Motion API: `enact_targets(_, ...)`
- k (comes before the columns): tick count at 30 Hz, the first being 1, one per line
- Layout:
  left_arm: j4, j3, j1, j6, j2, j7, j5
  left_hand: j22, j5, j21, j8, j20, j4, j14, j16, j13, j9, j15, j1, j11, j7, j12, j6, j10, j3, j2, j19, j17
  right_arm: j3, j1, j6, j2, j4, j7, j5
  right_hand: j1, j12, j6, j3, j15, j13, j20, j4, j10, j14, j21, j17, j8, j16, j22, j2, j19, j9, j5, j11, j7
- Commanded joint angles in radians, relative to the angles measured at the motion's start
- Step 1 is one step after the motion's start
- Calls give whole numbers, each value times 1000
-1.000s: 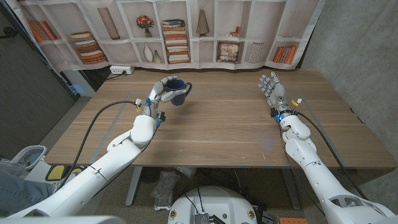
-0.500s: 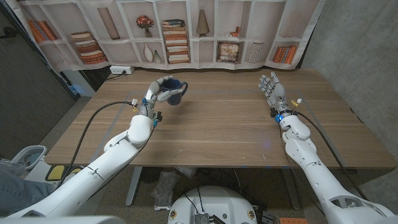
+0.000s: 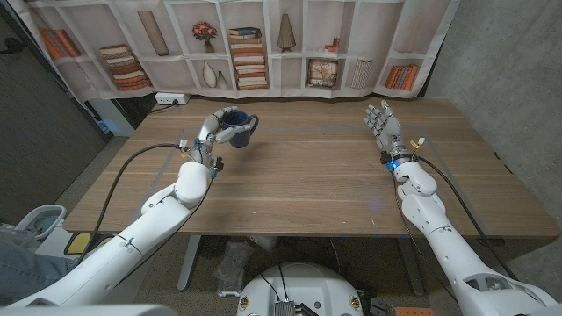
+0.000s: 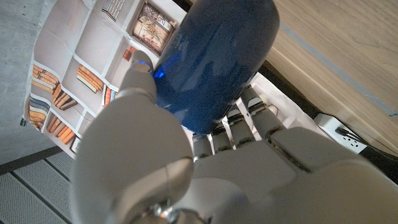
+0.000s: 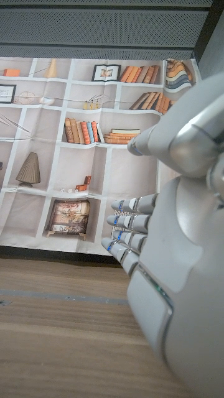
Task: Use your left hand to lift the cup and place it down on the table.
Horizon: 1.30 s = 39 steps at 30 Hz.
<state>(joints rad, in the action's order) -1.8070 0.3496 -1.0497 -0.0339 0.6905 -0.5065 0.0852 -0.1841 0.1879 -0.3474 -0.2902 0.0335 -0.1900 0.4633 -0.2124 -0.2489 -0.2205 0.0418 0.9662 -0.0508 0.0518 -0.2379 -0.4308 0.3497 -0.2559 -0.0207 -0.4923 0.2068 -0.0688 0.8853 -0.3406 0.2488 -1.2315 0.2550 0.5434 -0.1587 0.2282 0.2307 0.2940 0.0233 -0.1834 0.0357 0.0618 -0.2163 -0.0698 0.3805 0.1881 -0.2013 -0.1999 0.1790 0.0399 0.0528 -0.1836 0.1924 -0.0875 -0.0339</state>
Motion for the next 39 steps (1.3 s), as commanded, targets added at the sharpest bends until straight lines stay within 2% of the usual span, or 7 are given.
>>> enact_targets(1,20,-15,4,4,4,0,18,-4,6,1,5,-3,64,9,-3,-3,-4,59,97,-84,-2,-7,-12,99,-69,123,-2,2,-3,-17,1,-7,19,-2,-7,1,0,8,5,1,-5,29,6,-6,-6,-3,3,2,0,3,11,13,-6,-2,4,-3)
enact_targets(7,23,-15,8,-5,4,-2,20,-4,6,1,6,-3,64,13,-4,-4,-4,63,97,-93,-2,-7,-13,103,-70,123,-2,2,-5,-34,-6,-13,43,8,-12,0,0,8,5,1,-5,29,6,-6,-6,-5,3,2,1,3,11,13,-6,-2,3,-3)
enact_targets(18,12,-28,-2,-30,10,-14,33,-5,6,1,5,-3,63,18,-5,-5,-4,65,97,-92,1,-6,-19,107,-72,123,-4,1,-1,-48,-8,-21,67,19,-17,-1,0,9,6,0,-5,29,8,-7,-2,-8,3,2,3,3,12,13,-6,-2,4,-3)
enact_targets(39,29,-55,-14,10,16,-21,53,-5,6,3,6,-1,62,21,-4,-7,-5,70,97,-95,3,-5,-28,113,-73,121,-5,1,10,-34,2,-8,42,16,-18,-11,0,9,9,-2,-5,28,15,-9,-5,-13,1,2,4,3,13,16,-6,-2,6,-1)
